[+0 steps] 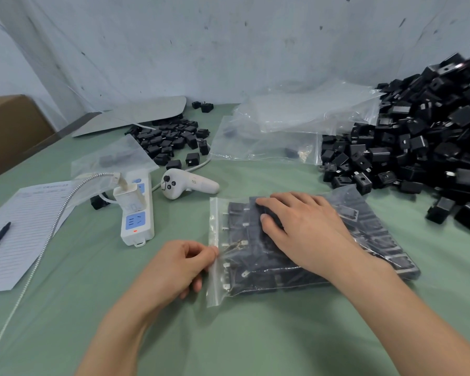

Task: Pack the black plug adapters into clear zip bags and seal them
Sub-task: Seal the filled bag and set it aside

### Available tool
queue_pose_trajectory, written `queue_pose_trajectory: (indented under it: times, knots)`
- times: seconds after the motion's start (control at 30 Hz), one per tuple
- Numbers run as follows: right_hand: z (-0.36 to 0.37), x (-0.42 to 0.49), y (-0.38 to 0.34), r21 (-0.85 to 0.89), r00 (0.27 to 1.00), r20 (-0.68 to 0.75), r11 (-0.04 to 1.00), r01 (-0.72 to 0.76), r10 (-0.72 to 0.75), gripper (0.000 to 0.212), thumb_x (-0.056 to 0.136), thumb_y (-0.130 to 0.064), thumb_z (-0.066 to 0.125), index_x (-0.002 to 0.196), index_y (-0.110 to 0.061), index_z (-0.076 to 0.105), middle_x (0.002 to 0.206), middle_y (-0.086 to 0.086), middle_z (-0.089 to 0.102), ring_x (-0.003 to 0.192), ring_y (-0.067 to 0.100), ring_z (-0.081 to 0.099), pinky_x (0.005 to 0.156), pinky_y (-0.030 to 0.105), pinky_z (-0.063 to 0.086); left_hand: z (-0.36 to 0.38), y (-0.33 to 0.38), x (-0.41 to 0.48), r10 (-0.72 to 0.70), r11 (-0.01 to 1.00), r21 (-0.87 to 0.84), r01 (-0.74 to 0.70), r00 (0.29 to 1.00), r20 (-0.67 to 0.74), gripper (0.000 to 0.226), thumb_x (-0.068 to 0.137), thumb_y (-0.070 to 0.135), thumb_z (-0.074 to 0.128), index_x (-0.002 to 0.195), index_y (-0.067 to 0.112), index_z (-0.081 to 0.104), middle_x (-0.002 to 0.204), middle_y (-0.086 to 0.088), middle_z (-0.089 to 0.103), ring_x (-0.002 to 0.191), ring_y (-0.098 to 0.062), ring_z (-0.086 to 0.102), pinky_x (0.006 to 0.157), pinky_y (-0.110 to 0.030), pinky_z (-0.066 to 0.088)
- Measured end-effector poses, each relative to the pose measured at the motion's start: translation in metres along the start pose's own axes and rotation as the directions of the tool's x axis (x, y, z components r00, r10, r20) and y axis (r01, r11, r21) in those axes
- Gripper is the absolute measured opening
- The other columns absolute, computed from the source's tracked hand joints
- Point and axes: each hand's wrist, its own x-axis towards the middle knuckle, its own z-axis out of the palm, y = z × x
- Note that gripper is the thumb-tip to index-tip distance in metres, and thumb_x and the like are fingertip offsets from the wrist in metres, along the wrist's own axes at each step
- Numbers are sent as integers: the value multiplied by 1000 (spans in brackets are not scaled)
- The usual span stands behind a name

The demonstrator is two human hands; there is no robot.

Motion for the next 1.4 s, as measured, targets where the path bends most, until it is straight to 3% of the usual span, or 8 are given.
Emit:
queue_pose_trajectory:
  times: [0.17,0.77,0.93,1.17,1.4]
  knots:
    - [-1,-1,0,-1,1000,1,1000,-1,1,46,104,-49,24,147,-41,37,146,-16,47,137,14,40,109,33,24,-2,-1,-6,-20,1000,-1,20,1000,16,41,93,45,63,66,14,64,46,-5,54,33,-13,33,36,-17,28]
    - [1,1,1,10,1000,4,1000,-7,7,45,103,-48,25,146,-41,39,146,-16,48,136,15,41,110,34,25,1,0,-16,-19,997,70,17,999,26,46,94,46,59,54,24,58,41,-4,50,33,-15,31,37,-18,28]
    - [1,1,0,8,1000,1,1000,-5,5,44,104,-48,25,145,-42,39,145,-16,49,135,15,42,110,34,26,6,2,-16,28,999,37,-30,998,48,36,98,33,54,67,16,52,47,4,50,30,-12,34,36,-16,27]
    - [1,1,0,21,1000,-2,1000,-2,2,44,104,-47,26,145,-40,41,145,-16,49,135,16,42,110,34,25,4,-3,-22,-13,1000,21,12,998,61,33,95,40,57,72,17,58,48,3,49,31,-13,33,37,-15,25]
    - [1,0,1,20,1000,-4,1000,0,0,45,104,-48,25,145,-41,40,145,-16,49,136,15,41,110,34,25,7,-2,-23,2,1000,-9,-1,996,90,30,97,33,56,73,15,55,49,2,48,32,-12,34,37,-14,26]
